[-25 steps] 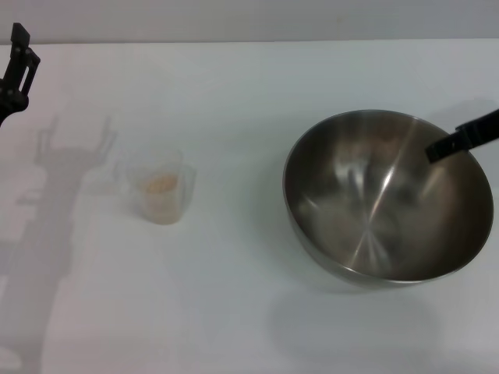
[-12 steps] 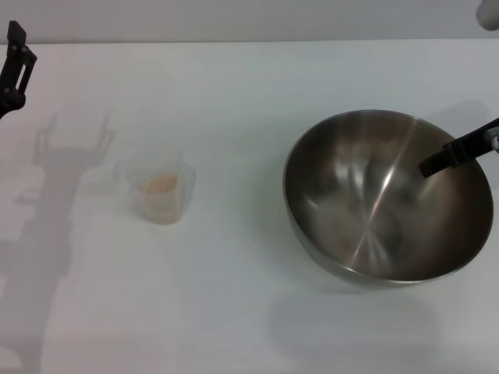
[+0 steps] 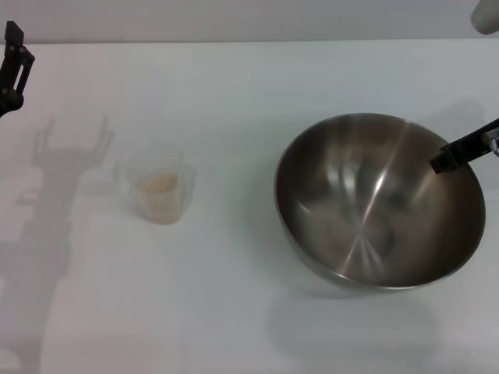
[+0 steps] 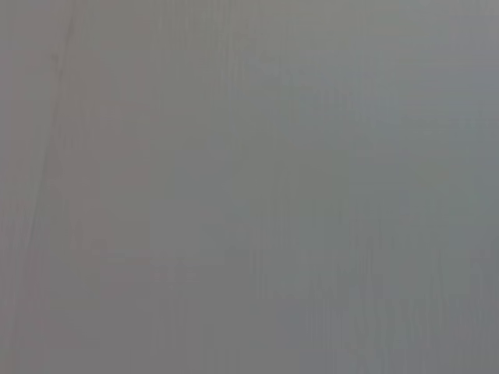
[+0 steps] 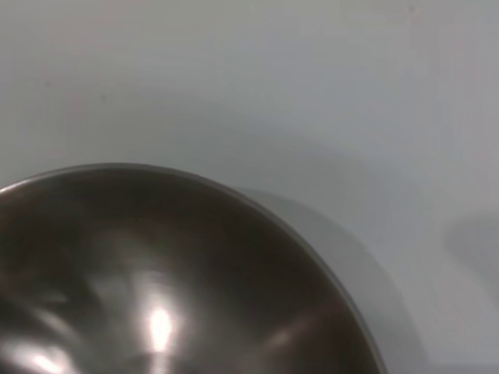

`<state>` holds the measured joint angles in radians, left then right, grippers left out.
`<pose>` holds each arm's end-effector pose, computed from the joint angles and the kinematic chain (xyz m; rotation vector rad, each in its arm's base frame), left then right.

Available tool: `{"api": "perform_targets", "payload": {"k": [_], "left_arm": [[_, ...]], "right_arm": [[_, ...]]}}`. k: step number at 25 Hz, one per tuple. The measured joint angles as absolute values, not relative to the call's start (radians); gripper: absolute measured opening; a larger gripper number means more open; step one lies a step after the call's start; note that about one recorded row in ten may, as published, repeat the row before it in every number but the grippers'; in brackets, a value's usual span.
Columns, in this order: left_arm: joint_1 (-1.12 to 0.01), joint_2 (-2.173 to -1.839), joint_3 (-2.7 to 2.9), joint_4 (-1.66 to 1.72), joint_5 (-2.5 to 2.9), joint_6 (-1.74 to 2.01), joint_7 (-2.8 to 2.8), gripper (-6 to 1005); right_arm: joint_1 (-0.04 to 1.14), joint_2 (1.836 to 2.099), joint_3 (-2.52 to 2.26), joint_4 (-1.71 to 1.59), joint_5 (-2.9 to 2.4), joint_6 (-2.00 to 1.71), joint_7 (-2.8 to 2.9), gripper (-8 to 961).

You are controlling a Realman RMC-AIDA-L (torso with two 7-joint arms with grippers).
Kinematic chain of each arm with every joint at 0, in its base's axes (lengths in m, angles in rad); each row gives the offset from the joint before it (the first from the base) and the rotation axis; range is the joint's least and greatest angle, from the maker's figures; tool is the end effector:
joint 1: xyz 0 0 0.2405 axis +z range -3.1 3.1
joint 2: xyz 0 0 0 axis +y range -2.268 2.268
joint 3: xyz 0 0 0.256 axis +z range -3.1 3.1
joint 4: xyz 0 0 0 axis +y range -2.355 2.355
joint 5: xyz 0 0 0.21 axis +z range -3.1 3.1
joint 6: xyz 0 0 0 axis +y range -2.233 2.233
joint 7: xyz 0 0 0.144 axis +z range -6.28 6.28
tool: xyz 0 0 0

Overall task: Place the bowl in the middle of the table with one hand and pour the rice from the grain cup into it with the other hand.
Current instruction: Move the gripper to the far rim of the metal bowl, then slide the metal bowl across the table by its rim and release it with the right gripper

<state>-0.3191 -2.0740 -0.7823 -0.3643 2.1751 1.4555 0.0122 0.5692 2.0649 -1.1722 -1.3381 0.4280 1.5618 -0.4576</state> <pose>-0.2912 0.3005 0.0043 -1.3958 -0.3299 -0.9147 0.2261 0.3641 0.0470 -2.2745 1.2554 -0.4122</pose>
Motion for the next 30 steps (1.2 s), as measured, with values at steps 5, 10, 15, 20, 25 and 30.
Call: {"api": "perform_targets", "payload": {"k": [5, 10, 15, 20, 25, 30], "left_arm": [[-0.319, -2.074, -0.781, -0.366, 2.175, 1.458, 0.012, 862], [-0.32, -2.074, -0.778, -0.369, 2.177, 1.463, 0.012, 861], [-0.32, -2.074, -0.776, -0.367, 2.176, 1.464, 0.012, 861], [-0.323, -2.077, -0.775, -0.364, 2.175, 1.464, 0.012, 861], [-0.325, -2.077, -0.775, -0.364, 2.177, 1.464, 0.012, 862], [-0.324, -2.076, -0.775, -0.368, 2.18, 1.464, 0.012, 862]], "right_arm": [[0.565, 2.07, -1.158, -1.342, 0.437, 1.557, -0.473, 122], [0.553, 2.074, -1.106, -1.37, 0.487, 1.539, -0.498, 54], [0.533, 2.074, -1.043, -1.414, 0.551, 1.524, -0.533, 30], [0.485, 2.075, -1.032, -1.48, 0.649, 1.474, -0.575, 20], [0.458, 2.076, -1.043, -1.477, 0.753, 1.423, -0.617, 21], [0.473, 2.077, -1.091, -1.393, 0.778, 1.382, -0.624, 23]]}}
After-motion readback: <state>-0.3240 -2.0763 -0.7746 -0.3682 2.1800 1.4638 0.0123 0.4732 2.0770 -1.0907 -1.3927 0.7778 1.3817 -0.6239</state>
